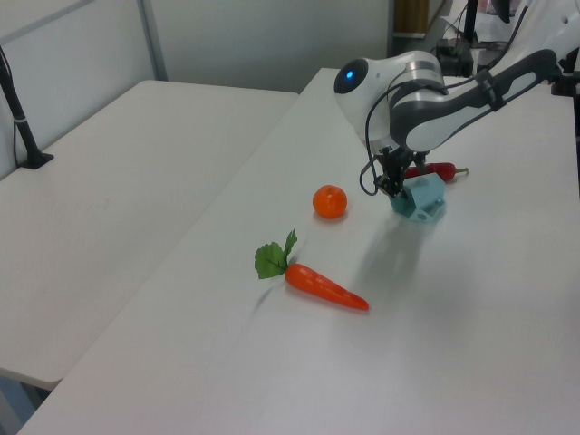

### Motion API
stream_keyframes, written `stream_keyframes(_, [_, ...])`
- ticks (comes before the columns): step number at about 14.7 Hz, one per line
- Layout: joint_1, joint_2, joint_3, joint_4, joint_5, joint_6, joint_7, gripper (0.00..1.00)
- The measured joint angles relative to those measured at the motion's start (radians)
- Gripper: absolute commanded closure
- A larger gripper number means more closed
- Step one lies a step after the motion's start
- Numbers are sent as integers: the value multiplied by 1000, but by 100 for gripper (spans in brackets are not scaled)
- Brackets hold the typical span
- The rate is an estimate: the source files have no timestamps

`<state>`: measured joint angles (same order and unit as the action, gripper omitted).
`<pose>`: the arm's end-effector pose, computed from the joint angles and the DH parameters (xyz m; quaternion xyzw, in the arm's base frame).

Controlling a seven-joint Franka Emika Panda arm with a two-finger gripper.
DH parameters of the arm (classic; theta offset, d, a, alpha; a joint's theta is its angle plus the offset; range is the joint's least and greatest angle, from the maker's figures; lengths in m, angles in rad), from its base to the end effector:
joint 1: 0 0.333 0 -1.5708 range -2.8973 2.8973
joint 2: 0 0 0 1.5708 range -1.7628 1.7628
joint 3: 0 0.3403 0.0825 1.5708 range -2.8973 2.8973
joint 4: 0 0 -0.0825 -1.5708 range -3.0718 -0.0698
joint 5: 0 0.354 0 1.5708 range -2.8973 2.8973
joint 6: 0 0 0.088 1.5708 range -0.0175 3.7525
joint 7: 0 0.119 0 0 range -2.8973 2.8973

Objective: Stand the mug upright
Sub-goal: 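Close the gripper on the mug rim and lift it, then rotate the held mug upright and lower its base to the table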

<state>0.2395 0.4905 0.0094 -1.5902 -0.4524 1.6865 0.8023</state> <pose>0.6157 0.1069 0.3592 0.9386 -0.1949 -0.0591 0.2784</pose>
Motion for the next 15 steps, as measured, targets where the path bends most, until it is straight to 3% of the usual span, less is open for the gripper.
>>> stream_keyframes(7, [2, 9, 0, 15, -31, -100, -167, 97])
stream_keyframes(11, [2, 7, 0, 18, -60, -201, -279, 100])
stream_keyframes(15, [1, 1, 0, 21, -65, -215, -307, 100])
